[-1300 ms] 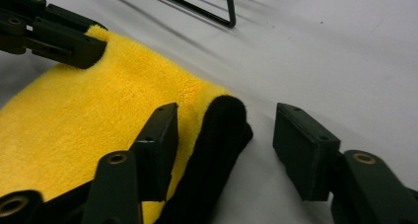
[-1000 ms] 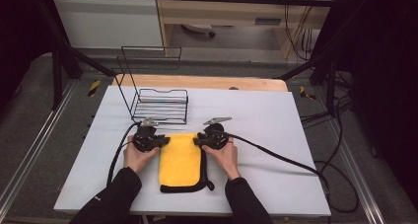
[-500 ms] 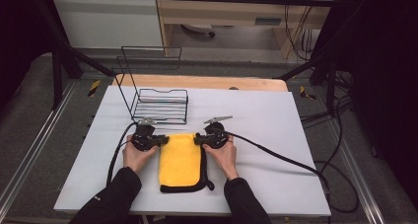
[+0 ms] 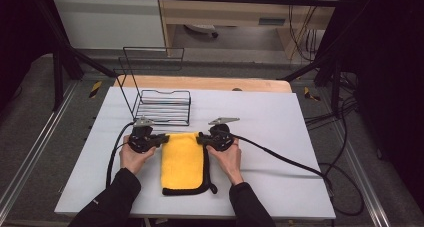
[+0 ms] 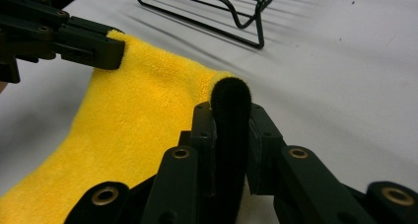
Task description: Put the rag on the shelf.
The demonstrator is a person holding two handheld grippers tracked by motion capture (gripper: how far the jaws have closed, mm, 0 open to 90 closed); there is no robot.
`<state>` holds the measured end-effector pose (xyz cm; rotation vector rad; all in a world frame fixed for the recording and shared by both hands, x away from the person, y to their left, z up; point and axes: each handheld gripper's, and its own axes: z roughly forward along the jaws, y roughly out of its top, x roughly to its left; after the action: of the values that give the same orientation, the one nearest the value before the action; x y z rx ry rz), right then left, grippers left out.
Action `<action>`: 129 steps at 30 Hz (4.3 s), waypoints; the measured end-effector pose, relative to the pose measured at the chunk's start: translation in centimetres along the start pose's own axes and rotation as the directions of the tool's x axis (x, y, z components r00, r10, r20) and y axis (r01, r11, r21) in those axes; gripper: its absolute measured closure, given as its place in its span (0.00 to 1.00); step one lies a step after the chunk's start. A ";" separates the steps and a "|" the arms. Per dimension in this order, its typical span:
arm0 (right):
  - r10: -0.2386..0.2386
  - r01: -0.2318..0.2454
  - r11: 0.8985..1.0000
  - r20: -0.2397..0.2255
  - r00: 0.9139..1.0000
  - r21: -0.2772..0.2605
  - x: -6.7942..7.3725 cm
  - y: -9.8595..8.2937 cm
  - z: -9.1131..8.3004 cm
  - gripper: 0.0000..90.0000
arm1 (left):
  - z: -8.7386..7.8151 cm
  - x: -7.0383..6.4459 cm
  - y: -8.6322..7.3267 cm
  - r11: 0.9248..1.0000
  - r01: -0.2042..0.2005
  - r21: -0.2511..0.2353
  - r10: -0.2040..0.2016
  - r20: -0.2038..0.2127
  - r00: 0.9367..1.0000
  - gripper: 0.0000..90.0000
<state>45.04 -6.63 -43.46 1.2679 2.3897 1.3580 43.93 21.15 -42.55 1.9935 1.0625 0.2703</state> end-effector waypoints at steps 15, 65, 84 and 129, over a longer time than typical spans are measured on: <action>-0.054 0.053 0.994 -0.012 0.998 -0.093 1.7 0.4 -2.9 0.86 | -2.8 -1.7 0.6 0.995 -0.055 -0.088 0.055 -0.001 0.998 0.92; -0.210 0.209 0.902 0.039 0.977 -0.377 6.6 5.8 -9.8 0.86 | -11.6 -4.4 5.3 0.921 -0.157 -0.357 0.146 -0.060 0.988 0.92; -0.215 0.219 0.848 0.065 0.974 -0.482 8.5 8.6 -10.7 0.87 | -14.2 -4.0 8.5 0.887 -0.186 -0.424 0.148 -0.121 0.982 0.92; -0.252 0.264 0.768 0.105 0.962 -0.583 11.0 17.6 -11.5 0.87 | -19.5 -1.6 15.5 0.819 -0.224 -0.529 0.138 -0.198 0.970 0.92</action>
<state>43.32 -2.02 -20.27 0.7386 1.7890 1.7788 41.66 26.69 -18.35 1.5595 0.7659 0.7556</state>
